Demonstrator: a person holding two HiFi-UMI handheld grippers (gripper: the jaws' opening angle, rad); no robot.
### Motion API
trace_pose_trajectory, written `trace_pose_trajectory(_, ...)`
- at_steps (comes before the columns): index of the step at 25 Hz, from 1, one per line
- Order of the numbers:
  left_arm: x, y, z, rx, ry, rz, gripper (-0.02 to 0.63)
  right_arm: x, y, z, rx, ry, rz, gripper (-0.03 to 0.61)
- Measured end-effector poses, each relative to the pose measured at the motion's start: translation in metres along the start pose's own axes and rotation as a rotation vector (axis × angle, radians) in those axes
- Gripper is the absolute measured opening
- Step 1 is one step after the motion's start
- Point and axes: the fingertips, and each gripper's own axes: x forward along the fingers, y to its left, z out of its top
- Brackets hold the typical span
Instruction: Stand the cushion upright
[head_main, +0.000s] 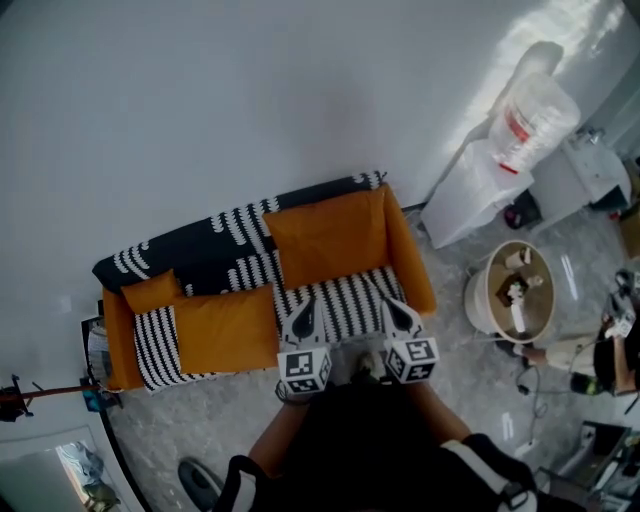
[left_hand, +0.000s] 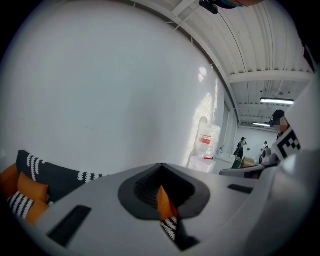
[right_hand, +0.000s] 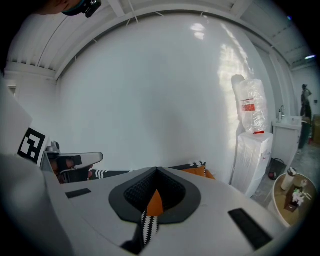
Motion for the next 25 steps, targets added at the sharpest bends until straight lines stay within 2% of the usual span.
trace_pose_trajectory(25,-0.013,-0.028,-0.007,0.015,-0.009,-0.007,-0.002,-0.031,-0.012,-0.001,-0.006,-0.038,0.025,-0.005)
